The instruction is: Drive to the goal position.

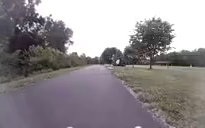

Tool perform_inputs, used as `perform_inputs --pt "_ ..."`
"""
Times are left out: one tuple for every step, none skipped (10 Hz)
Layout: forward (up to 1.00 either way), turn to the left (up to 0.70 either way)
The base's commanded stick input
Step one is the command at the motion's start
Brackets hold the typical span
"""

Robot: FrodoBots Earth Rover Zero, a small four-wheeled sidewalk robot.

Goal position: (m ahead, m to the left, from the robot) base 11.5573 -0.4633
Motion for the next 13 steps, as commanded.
perform_inputs --pt "0.70 0.00" --pt "0.70 0.00" --pt "0.70 0.00" --pt "0.70 0.00" --pt "0.70 0.00" --pt "0.70 0.00" --pt "0.70 0.00" --pt "0.70 0.00" --pt "0.70 0.00" --pt "0.70 0.00" --pt "0.70 0.00" --pt "0.70 0.00" --pt "0.70 0.00"
